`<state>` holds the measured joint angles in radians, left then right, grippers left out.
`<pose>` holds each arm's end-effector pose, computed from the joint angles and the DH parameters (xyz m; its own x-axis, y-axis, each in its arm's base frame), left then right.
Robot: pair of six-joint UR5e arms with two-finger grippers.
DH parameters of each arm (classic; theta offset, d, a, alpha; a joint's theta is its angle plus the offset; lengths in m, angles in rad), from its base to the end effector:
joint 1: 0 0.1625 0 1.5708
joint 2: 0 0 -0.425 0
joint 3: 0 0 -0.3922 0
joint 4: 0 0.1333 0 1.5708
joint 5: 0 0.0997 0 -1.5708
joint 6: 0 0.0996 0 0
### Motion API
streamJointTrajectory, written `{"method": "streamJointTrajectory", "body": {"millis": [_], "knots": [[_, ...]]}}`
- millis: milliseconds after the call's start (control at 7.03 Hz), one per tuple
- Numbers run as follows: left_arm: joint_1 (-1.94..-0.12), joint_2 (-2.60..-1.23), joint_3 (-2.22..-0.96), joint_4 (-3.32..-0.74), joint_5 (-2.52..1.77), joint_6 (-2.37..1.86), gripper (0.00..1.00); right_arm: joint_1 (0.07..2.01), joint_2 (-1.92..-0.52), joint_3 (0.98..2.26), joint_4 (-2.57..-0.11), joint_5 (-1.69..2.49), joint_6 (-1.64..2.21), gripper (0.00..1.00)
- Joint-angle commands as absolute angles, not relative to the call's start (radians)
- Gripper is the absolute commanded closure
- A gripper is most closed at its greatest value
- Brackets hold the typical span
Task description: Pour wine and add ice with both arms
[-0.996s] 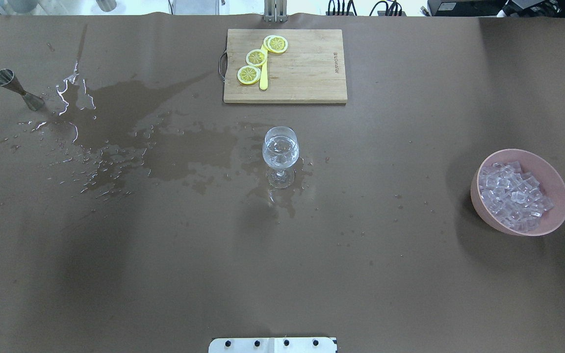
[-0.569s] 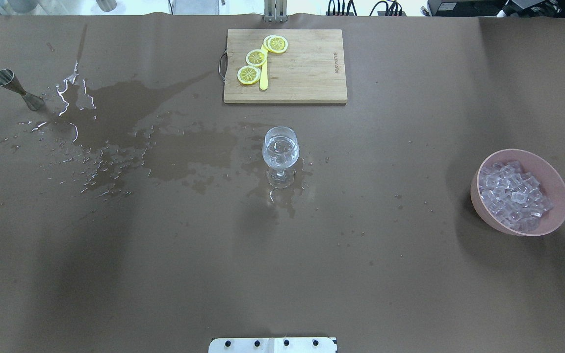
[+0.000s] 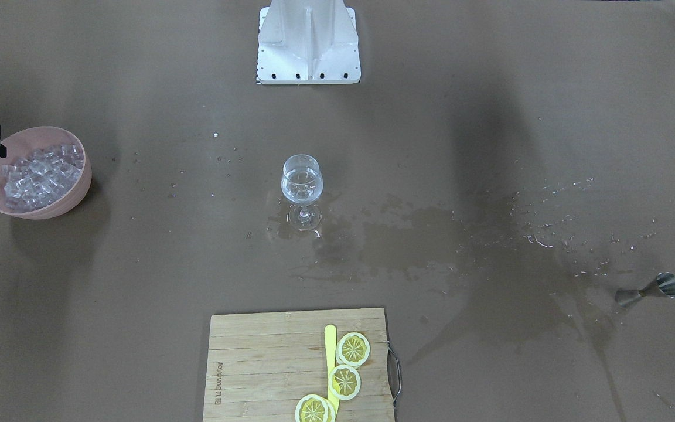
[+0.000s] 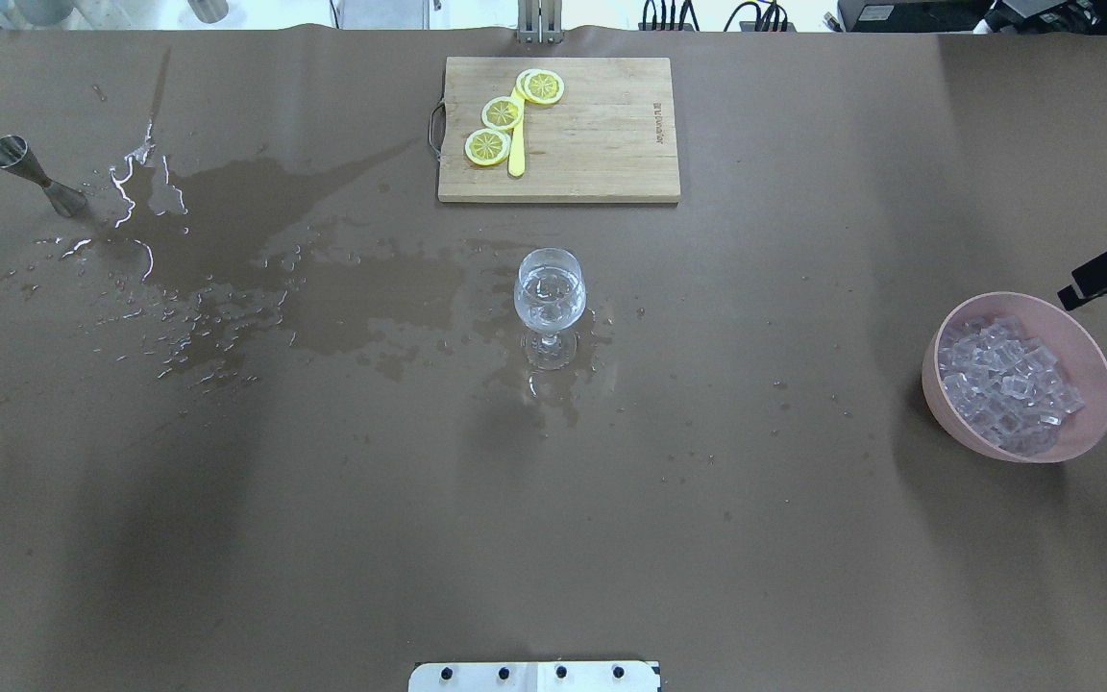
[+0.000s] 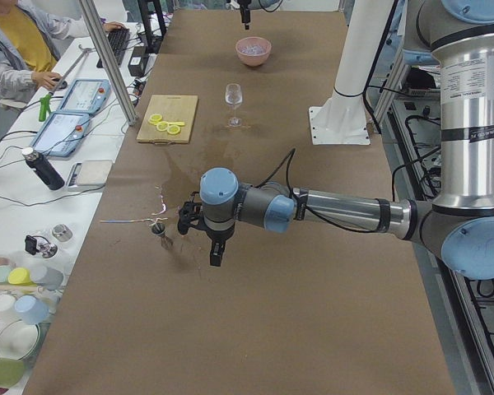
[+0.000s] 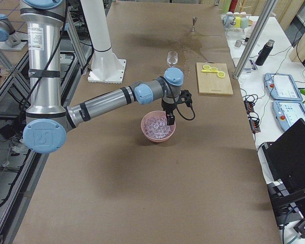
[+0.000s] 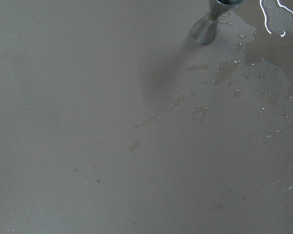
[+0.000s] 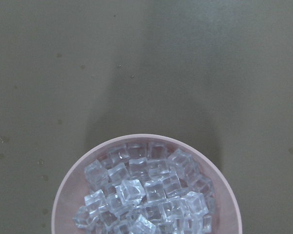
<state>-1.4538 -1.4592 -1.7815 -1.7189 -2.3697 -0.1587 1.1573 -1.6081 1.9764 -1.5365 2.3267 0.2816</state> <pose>-0.0082 -0.4607 0.5890 0.6817 0.1002 -0.7247 -0.0055 0.9913 0.1318 -0.1294 -0.4567 0.4736 0.6391 -0.2832 0.7151 0.2000 0.9590 0.2010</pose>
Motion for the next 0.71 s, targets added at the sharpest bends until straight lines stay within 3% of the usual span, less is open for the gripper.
{"method": "streamJointTrajectory", "body": {"millis": [0, 569], "knots": [[-1.454, -1.459, -1.785, -1.72, -2.37, -0.184, 0.02, 1.062, -1.658, 1.98, -1.429, 2.267, 0.275, 0.06], [-1.453, -1.459, -1.787, -1.72, -2.368, -0.212, 0.02, 0.985, -1.709, 1.974, -1.318, 2.205, 0.236, 0.1]]}}
